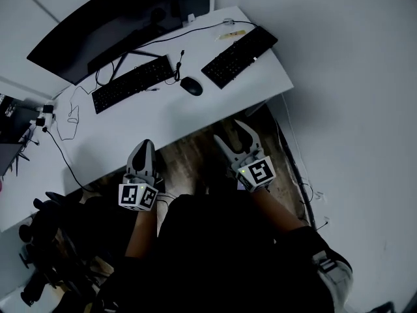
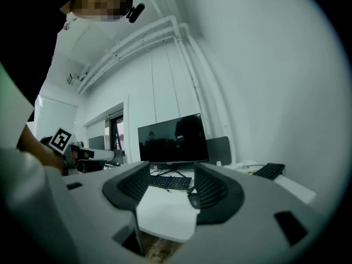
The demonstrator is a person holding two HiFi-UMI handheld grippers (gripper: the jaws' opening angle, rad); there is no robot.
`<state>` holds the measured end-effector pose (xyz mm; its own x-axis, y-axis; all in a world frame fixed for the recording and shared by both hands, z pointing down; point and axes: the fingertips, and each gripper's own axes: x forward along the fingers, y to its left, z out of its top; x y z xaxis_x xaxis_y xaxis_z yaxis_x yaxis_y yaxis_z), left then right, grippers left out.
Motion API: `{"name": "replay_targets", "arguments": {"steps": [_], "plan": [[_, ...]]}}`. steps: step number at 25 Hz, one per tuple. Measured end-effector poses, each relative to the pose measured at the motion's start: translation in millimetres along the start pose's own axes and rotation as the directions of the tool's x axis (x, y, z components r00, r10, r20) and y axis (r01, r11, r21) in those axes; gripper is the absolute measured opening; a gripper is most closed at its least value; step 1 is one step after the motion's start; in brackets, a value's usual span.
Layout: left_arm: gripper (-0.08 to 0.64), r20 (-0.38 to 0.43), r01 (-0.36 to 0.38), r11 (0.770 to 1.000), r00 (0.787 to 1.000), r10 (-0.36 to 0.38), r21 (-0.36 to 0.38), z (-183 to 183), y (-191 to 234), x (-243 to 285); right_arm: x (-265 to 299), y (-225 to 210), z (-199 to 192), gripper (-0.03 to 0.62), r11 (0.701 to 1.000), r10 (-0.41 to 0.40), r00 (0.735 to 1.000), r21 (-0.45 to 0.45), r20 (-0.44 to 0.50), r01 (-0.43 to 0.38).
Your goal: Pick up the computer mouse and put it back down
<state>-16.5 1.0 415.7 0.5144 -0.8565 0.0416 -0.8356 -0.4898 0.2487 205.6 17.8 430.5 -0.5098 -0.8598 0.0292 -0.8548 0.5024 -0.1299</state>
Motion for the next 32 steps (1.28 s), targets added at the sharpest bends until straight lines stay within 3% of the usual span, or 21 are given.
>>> {"name": "replay_targets", "arguments": {"steps": [8,16,25,32], "plan": [[-0.006,0.006,-0.136,0.991,0.991,0.136,0.006,4,21,41,68,-47,-18,0.238,0.992,0.122,0.991,0.012,-0.059,-0.122],[-0.006,-0.027,-0.159,0.986,0.987,0.158,-0.050,-26,76,73,152,-47,-34,0.244,0.982,0.179,0.976,-0.037,-0.124,-0.185],[-0.006,-0.073,-0.068,0.995,0.995,0.063,-0.073,-49,124,129,238,-59,-74,0.324,0.988,0.144,0.953,-0.013,-0.267,-0.153],[-0.006,-0.086,0.048,0.997,0.995,-0.053,-0.060,-69,135,153,263,-78,-131,0.330,0.985,0.085,0.896,-0.099,-0.436,-0.142]]}}
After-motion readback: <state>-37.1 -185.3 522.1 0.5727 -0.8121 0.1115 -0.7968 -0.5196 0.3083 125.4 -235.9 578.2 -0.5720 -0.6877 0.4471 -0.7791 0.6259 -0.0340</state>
